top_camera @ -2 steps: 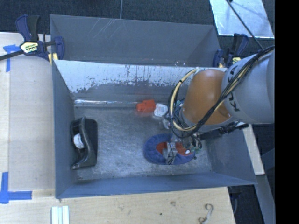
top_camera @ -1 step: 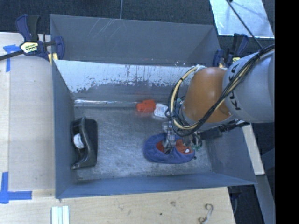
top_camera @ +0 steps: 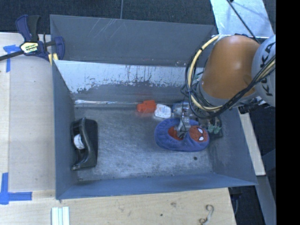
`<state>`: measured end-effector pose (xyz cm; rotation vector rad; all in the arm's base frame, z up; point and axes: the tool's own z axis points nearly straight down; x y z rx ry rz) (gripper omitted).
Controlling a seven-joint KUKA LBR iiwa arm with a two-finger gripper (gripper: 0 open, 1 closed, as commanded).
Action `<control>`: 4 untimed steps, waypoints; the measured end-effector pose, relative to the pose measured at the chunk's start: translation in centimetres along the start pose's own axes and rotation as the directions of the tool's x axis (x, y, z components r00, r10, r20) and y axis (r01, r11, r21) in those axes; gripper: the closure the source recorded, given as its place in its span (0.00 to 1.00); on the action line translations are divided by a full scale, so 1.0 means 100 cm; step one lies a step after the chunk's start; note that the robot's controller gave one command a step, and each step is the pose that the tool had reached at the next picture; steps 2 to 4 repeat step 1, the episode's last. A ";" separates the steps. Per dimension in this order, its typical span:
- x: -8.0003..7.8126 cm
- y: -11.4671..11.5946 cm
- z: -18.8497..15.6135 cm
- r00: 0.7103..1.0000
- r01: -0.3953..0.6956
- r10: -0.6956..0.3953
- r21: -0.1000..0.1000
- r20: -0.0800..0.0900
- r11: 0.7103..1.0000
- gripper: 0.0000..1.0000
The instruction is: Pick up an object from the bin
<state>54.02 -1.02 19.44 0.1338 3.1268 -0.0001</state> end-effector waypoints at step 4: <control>-0.030 0.004 -0.099 0.891 0.454 -0.454 -0.001 -0.002 0.891 1.00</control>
Offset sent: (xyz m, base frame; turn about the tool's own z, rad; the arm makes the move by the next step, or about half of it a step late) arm 0.0273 0.0024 0.0968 -0.4729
